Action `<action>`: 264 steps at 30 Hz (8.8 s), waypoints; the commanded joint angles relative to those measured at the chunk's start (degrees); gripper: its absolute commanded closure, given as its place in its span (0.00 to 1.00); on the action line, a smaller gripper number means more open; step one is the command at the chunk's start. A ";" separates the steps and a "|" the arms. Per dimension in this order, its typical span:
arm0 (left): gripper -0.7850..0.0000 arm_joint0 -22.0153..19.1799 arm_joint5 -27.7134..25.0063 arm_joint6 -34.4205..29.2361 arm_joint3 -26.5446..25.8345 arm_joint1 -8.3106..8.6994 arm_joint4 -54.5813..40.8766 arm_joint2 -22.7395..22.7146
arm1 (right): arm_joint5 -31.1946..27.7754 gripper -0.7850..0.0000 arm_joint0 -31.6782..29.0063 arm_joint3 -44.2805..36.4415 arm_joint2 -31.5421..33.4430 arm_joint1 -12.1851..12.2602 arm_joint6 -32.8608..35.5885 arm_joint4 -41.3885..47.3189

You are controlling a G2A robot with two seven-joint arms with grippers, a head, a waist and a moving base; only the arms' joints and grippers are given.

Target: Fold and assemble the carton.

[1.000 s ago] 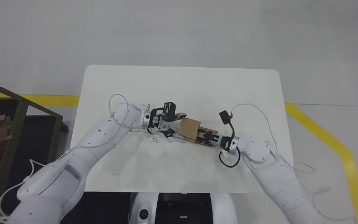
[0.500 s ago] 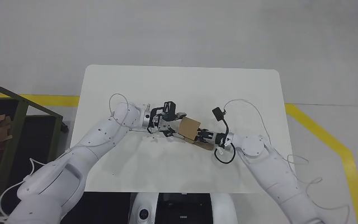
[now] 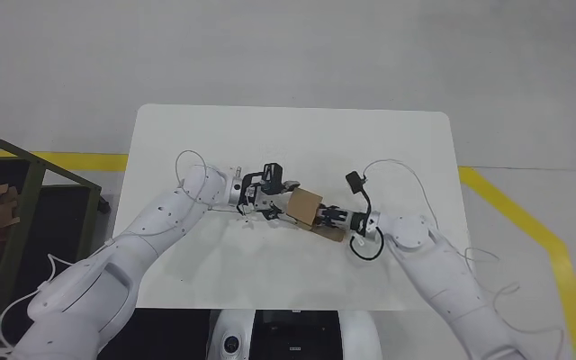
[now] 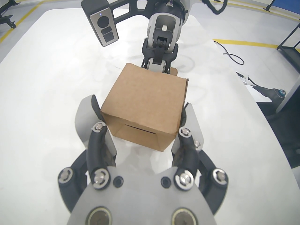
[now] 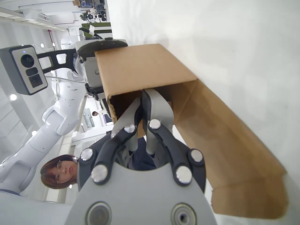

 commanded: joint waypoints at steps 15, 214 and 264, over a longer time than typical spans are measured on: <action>0.26 1.38 1.00 -0.26 -0.37 0.71 -0.83 -1.91 | 9.70 0.99 -16.70 -21.47 14.26 4.88 -4.17 -11.11; 0.30 0.31 0.00 -3.31 0.08 0.22 -3.99 -0.79 | 8.80 0.95 -8.72 -16.00 4.20 2.57 -7.09 -4.36; 0.00 4.22 2.71 -2.13 -1.48 10.97 -28.34 -16.82 | 6.78 0.00 -13.22 -27.84 -1.87 2.49 -6.21 -13.21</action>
